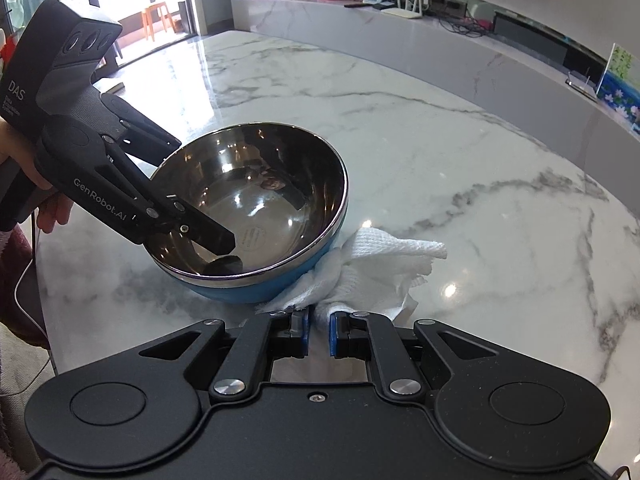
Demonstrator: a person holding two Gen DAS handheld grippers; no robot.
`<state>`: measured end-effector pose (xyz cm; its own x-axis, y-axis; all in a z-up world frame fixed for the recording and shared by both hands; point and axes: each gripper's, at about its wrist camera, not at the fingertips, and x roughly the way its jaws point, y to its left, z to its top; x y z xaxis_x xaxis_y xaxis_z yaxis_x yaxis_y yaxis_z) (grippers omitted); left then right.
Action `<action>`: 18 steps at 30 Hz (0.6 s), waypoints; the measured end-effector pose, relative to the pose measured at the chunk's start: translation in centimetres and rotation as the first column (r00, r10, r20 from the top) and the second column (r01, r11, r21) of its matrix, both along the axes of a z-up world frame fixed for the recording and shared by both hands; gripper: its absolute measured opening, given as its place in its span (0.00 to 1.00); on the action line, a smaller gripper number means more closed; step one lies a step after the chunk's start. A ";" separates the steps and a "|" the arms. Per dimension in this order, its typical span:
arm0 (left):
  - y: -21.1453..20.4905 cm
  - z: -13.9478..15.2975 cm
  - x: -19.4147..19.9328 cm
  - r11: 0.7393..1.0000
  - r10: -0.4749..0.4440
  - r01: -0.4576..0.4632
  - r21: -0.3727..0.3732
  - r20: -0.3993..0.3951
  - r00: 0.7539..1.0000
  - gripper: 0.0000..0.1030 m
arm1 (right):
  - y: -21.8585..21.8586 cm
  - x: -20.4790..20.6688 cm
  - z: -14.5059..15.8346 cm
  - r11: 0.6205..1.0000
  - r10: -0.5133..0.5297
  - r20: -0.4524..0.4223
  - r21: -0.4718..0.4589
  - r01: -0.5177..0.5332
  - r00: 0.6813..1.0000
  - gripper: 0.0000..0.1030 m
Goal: Clean bowl
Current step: 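Tilt the bowl with the left gripper while the right gripper rubs the cloth around the rim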
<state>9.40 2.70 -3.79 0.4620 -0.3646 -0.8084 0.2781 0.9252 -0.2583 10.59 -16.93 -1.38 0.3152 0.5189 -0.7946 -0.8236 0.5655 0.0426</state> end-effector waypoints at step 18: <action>-0.1 0.7 1.1 0.995 -0.064 0.062 0.081 0.025 0.998 0.26 | -1.7 0.3 2.4 0.995 -0.059 0.064 0.087 0.054 0.996 0.08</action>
